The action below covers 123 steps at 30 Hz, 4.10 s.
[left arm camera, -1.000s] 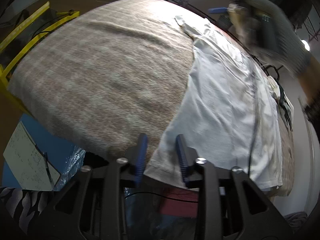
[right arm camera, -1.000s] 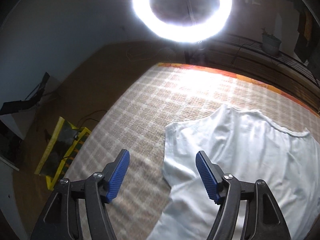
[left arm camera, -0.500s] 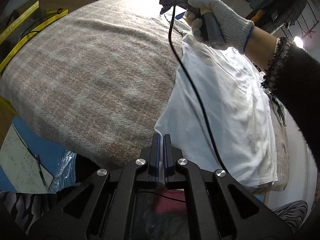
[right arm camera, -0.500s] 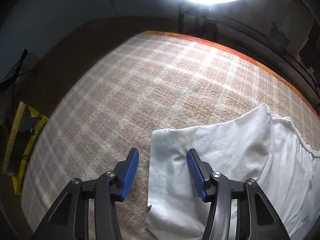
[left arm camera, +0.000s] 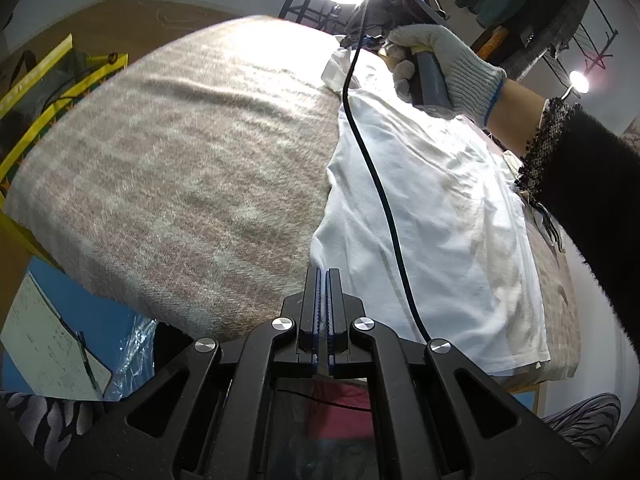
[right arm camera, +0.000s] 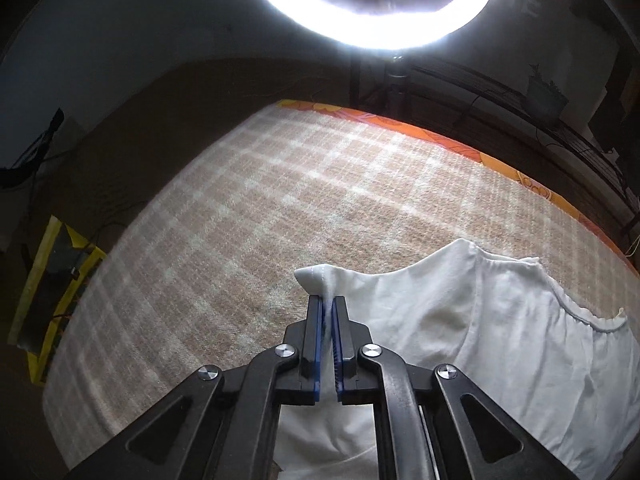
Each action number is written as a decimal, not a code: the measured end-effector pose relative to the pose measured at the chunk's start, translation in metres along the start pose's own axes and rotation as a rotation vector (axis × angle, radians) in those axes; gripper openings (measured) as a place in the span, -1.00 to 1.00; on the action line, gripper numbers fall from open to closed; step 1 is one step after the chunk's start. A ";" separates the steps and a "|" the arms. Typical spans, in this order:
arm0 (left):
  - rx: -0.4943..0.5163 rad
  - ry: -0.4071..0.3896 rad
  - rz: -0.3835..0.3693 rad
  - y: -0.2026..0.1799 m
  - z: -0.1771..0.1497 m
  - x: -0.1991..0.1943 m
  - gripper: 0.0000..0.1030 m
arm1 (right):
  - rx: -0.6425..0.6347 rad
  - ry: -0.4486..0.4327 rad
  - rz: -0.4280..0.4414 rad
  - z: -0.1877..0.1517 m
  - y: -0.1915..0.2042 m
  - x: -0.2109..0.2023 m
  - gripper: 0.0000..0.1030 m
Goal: Fold small clothes
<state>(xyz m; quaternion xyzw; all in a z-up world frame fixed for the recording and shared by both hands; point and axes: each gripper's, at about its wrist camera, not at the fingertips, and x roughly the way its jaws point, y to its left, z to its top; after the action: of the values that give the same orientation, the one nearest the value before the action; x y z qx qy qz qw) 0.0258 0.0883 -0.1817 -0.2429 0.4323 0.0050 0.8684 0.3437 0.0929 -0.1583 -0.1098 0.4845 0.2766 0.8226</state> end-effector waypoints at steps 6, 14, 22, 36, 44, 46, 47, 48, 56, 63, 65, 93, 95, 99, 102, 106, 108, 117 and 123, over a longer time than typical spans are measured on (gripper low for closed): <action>0.059 -0.017 -0.028 -0.020 0.000 -0.011 -1.00 | 0.054 -0.066 0.042 0.000 -0.028 -0.032 -0.97; 0.215 -0.023 -0.081 -0.078 -0.014 -0.019 -1.00 | 0.130 -0.144 0.093 -0.011 -0.089 -0.063 -0.97; 0.308 0.051 -0.123 -0.136 -0.031 0.006 -1.00 | 0.222 -0.163 0.064 -0.046 -0.175 -0.080 -0.97; 0.389 0.154 -0.145 -0.174 -0.052 0.041 -1.00 | 0.280 -0.074 -0.012 -0.079 -0.231 -0.061 -0.36; 0.493 0.156 -0.235 -0.176 -0.069 0.010 -0.41 | 0.328 -0.132 -0.016 -0.127 -0.272 -0.140 -0.06; 0.517 0.156 -0.267 -0.176 -0.075 -0.003 -0.39 | 0.348 -0.151 0.006 -0.144 -0.282 -0.163 -0.03; 0.530 0.157 -0.276 -0.175 -0.077 -0.008 -0.39 | 0.360 -0.160 0.015 -0.153 -0.286 -0.174 -0.03; 0.543 0.153 -0.281 -0.176 -0.079 -0.013 -0.38 | 0.372 -0.172 0.019 -0.162 -0.289 -0.187 -0.03; 0.546 0.126 -0.292 -0.162 -0.092 -0.044 -0.39 | 0.440 -0.280 0.028 -0.237 -0.299 -0.274 -0.03; 0.538 0.077 -0.286 -0.167 -0.091 -0.053 -0.39 | 0.432 -0.353 -0.042 -0.283 -0.304 -0.341 -0.03; 0.550 0.052 -0.273 -0.176 -0.089 -0.046 -0.39 | 0.425 -0.369 -0.055 -0.296 -0.303 -0.353 -0.04; 0.800 0.172 -0.295 -0.340 -0.154 0.090 -0.38 | 0.519 -0.290 0.041 -0.390 -0.405 -0.332 -0.07; 0.805 0.160 -0.290 -0.341 -0.154 0.092 -0.53 | 0.514 -0.274 0.068 -0.379 -0.404 -0.320 -0.07; 0.754 0.169 -0.296 -0.337 -0.144 0.099 -0.94 | 0.502 -0.250 0.121 -0.350 -0.395 -0.292 -0.07; 0.688 0.169 -0.315 -0.330 -0.134 0.093 -0.96 | 0.501 -0.216 0.158 -0.326 -0.386 -0.262 -0.07; 0.634 0.136 -0.329 -0.325 -0.123 0.080 -0.96 | 0.548 -0.176 0.178 -0.298 -0.382 -0.219 -0.07; 0.614 0.129 -0.334 -0.324 -0.119 0.077 -0.96 | 0.580 -0.167 0.184 -0.288 -0.382 -0.200 -0.07; 0.522 0.159 -0.383 -0.321 -0.116 0.080 -0.96 | 0.622 -0.117 0.127 -0.271 -0.381 -0.150 -0.57; 0.442 0.143 -0.403 -0.309 -0.109 0.072 -0.96 | 0.612 -0.145 0.096 -0.261 -0.378 -0.152 -0.96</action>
<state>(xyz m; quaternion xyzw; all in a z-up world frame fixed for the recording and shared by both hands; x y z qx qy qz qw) 0.0566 -0.2456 -0.1623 -0.1288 0.4262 -0.2786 0.8510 0.3065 -0.3885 -0.1929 0.1859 0.4899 0.1637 0.8358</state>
